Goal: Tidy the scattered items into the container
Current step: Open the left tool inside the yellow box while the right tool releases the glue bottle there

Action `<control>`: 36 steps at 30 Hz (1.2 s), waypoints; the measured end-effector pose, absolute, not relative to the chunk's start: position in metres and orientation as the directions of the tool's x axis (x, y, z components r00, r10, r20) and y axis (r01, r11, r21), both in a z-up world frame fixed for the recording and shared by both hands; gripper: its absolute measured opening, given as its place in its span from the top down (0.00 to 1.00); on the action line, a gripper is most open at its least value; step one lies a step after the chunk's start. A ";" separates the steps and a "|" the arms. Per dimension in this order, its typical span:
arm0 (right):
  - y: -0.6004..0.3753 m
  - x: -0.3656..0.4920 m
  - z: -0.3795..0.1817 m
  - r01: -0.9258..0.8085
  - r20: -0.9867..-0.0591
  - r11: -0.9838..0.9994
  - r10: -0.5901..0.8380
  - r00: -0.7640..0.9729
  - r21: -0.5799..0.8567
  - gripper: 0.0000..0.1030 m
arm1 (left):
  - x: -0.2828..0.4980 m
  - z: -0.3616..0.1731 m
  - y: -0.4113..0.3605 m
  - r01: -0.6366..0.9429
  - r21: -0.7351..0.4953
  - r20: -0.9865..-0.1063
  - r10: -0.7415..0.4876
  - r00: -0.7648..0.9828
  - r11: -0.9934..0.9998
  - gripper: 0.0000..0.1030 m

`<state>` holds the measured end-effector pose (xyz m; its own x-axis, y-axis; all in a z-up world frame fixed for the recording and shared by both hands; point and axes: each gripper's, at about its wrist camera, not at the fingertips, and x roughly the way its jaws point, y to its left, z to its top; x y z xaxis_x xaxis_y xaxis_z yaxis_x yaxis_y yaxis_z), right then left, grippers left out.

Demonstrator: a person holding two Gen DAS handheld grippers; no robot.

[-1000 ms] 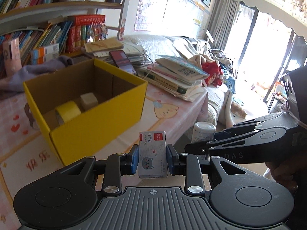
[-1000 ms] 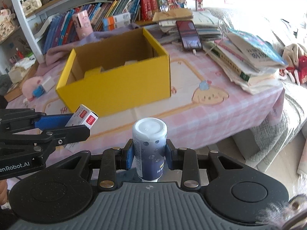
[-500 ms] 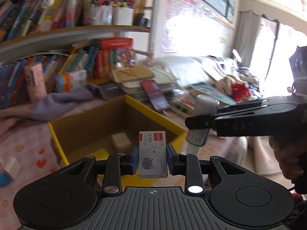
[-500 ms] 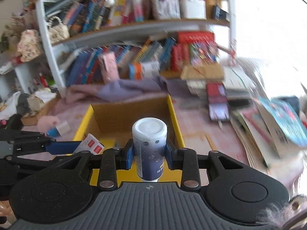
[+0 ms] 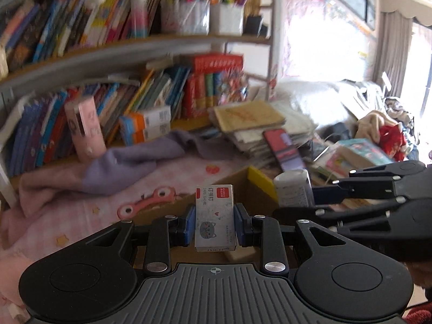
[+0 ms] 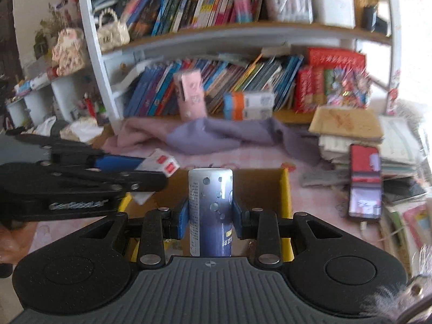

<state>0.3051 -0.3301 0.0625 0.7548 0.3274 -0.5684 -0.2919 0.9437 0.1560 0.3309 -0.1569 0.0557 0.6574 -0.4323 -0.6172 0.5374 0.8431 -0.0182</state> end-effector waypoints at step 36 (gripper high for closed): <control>-0.313 0.346 -0.016 -0.392 -0.760 0.888 0.425 0.493 0.242 0.67 | 0.377 -0.020 -0.183 0.510 0.086 -0.812 -0.237 0.534 0.856 0.69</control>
<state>0.3461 -0.3126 -0.0160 0.4926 0.4247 -0.7596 -0.3916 0.8877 0.2423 0.3768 -0.1833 -0.0198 0.5341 -0.2366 -0.8116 0.5103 0.8557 0.0863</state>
